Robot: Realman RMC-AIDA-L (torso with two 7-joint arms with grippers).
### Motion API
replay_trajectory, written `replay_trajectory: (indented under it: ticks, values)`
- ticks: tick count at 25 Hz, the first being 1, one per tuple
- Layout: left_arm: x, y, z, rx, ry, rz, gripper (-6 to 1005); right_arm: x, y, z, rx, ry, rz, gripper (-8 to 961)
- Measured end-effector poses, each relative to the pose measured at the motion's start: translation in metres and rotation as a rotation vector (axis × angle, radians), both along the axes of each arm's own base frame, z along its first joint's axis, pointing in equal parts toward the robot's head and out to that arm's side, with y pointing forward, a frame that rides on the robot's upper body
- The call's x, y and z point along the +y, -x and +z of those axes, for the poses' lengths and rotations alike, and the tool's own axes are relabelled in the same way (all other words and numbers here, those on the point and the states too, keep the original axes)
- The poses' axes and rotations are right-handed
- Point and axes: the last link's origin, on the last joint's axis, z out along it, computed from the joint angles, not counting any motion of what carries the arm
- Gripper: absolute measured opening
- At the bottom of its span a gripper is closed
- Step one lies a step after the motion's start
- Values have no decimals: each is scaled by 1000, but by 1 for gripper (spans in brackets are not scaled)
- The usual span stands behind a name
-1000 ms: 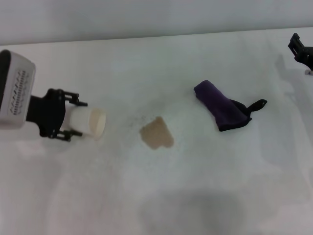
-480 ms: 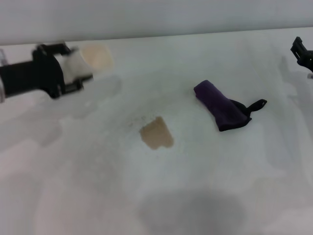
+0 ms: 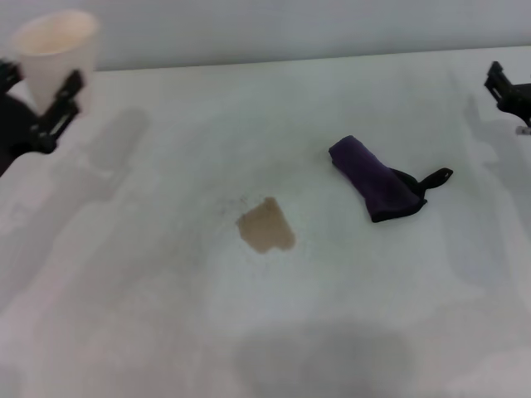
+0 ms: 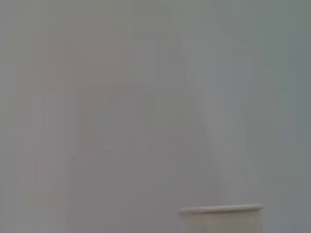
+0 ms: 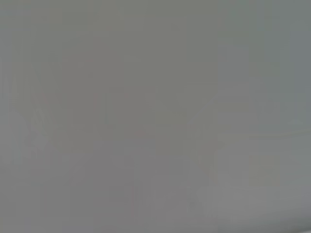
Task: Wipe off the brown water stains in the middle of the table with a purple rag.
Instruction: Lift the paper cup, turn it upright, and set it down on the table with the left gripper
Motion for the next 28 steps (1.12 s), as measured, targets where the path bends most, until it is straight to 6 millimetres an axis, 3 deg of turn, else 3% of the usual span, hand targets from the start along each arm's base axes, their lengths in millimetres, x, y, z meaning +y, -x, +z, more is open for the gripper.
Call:
replay_trajectory:
  ticks: [4,10,28]
  values:
    - [-14,13,-12,-99,-76,129,568,3,5,-2,-53,49,47,770]
    - [-22,12,-33,-106,-80,186,567,4,6,-1,-74,62,63,770]
    - [-13,22,-66,10,12,352,567,-2,11,0,-75,46,118,771]
